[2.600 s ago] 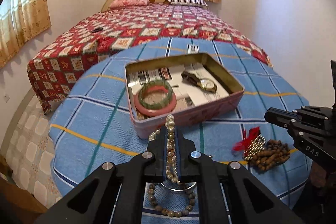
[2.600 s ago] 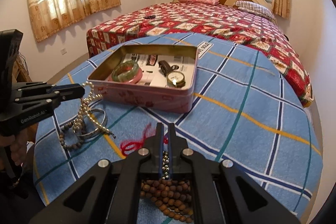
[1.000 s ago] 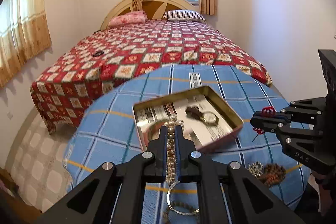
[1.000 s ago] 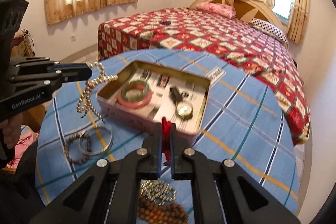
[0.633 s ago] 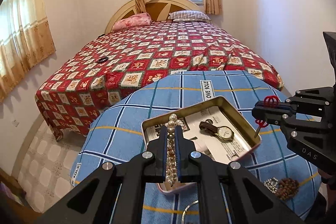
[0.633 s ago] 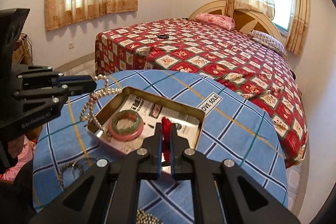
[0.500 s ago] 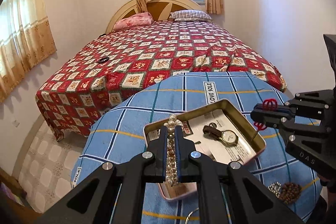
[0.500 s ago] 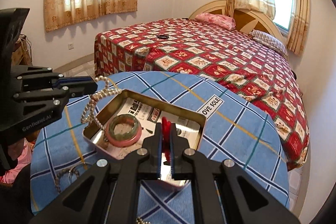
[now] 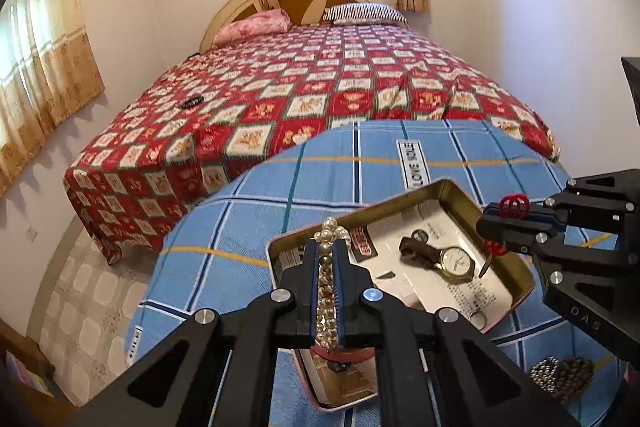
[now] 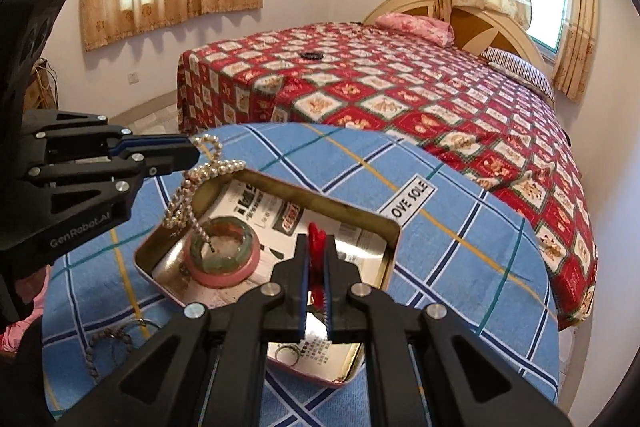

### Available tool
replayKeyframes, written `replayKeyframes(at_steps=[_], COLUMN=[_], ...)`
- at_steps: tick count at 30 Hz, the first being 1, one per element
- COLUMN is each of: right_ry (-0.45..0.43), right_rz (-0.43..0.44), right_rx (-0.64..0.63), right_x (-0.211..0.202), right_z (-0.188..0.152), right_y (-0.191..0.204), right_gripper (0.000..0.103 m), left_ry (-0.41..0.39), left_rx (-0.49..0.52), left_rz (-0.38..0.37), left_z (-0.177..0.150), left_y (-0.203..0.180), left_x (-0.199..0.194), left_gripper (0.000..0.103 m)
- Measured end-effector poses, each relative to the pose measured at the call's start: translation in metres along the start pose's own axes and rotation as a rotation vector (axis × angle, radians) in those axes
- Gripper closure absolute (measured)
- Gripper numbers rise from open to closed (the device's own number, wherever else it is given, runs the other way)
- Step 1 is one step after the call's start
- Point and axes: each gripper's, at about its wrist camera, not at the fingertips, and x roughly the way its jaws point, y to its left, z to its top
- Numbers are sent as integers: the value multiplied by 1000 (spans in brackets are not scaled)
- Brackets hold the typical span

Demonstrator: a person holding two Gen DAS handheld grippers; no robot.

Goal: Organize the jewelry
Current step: 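Open the left tool to drop the pearls while the right tool releases the tasseled beads, then withdraw both tools from the tin toward the silver bangle and bead strands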

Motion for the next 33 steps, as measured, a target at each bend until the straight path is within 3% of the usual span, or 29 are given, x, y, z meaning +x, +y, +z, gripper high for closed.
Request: replayKeyframes(at_steps=[5, 10, 11, 12, 13, 14, 15, 22, 33], right_ry=[26, 40, 42, 41, 36, 32, 33, 44, 31], right_rz=[-7, -26, -30, -34, -40, -42, -41, -48, -44], right_rx=[12, 25, 23, 22, 23, 27, 33, 70, 102], right_x=[11, 15, 16, 15, 14, 14, 13, 10, -9], right_z=[-6, -12, -13, -15, -16, -17, -18, -27, -42], right_y=[-4, -7, -7, -7, -8, -8, -9, -16, -18], right_gripper=[93, 75, 71, 59, 51, 51, 51, 51, 43], left_ry=[44, 84, 83, 82, 73, 57, 31, 36, 56], left_rx=[11, 15, 17, 16, 13, 12, 13, 38, -26], left_rz=[-19, -21, -16, -9, 1, 8, 12, 15, 19], left_z=[-10, -16, -16, -16, -16, -17, -17, -23, -47], left_y=[-5, -7, -8, -8, -8, -8, -9, -12, 1], left_x=[17, 27, 26, 26, 24, 21, 16, 14, -1], left_gripper=[97, 95, 87, 68, 56, 37, 31, 31, 31])
